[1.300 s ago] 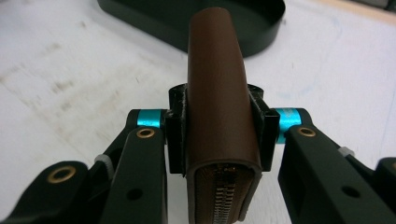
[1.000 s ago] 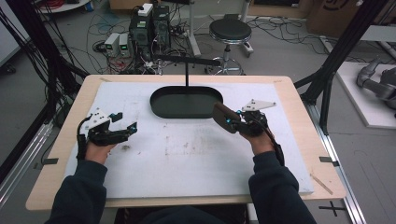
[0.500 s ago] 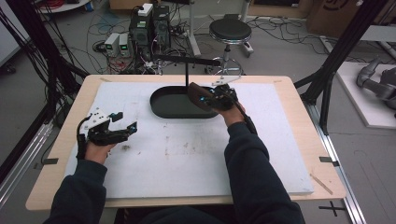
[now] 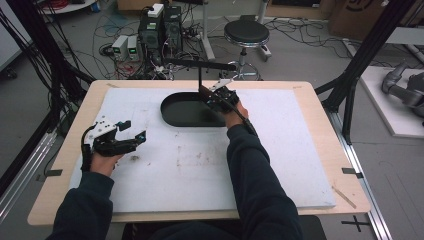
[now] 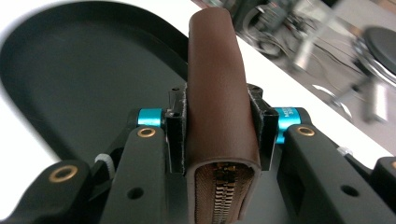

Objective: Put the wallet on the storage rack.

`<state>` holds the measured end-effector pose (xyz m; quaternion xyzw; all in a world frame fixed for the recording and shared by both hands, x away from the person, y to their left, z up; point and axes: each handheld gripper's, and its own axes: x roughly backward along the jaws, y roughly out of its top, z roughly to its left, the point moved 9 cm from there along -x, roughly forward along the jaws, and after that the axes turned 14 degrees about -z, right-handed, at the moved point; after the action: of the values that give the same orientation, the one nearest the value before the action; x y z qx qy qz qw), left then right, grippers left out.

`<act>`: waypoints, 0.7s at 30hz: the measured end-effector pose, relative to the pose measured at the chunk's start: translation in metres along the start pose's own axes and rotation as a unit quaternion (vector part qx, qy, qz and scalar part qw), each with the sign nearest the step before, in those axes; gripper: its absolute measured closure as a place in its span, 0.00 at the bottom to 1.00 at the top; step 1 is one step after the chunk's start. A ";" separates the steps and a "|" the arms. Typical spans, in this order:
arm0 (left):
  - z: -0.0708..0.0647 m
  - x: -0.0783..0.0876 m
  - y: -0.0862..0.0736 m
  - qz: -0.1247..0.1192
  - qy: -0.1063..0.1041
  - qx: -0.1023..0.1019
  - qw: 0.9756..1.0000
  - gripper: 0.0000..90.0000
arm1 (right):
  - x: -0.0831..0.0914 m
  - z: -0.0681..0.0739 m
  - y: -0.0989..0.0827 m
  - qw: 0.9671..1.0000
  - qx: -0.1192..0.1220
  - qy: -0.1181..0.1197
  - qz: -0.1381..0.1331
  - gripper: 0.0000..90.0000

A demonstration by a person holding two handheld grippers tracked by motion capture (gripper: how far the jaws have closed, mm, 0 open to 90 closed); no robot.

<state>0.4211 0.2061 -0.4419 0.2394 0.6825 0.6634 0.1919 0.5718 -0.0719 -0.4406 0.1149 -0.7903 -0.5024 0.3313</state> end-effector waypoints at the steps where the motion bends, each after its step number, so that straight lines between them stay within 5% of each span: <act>1: 0.000 0.000 0.000 0.000 -0.002 -0.001 1.000 0.27 | 0.000 -0.005 -0.004 1.000 0.006 -0.013 0.008 0.74; 7: -0.001 0.000 0.000 -0.001 -0.003 0.001 1.000 0.27 | -0.004 -0.019 -0.015 0.998 0.020 -0.052 0.029 0.72; 10: -0.001 0.000 0.000 -0.002 -0.003 0.002 1.000 0.27 | -0.010 -0.009 -0.018 0.998 0.005 -0.044 0.034 0.68; 15: -0.002 0.000 0.000 0.001 -0.004 0.002 1.000 0.27 | -0.012 0.007 -0.004 1.000 -0.026 0.005 -0.013 0.51; 21: 0.000 0.000 -0.001 0.002 -0.002 0.004 1.000 0.27 | 0.008 0.004 0.010 0.999 -0.001 0.025 -0.047 0.49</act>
<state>0.4210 0.2056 -0.4426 0.2424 0.6843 0.6607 0.1908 0.5648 -0.0681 -0.4297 0.1641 -0.7749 -0.5155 0.3268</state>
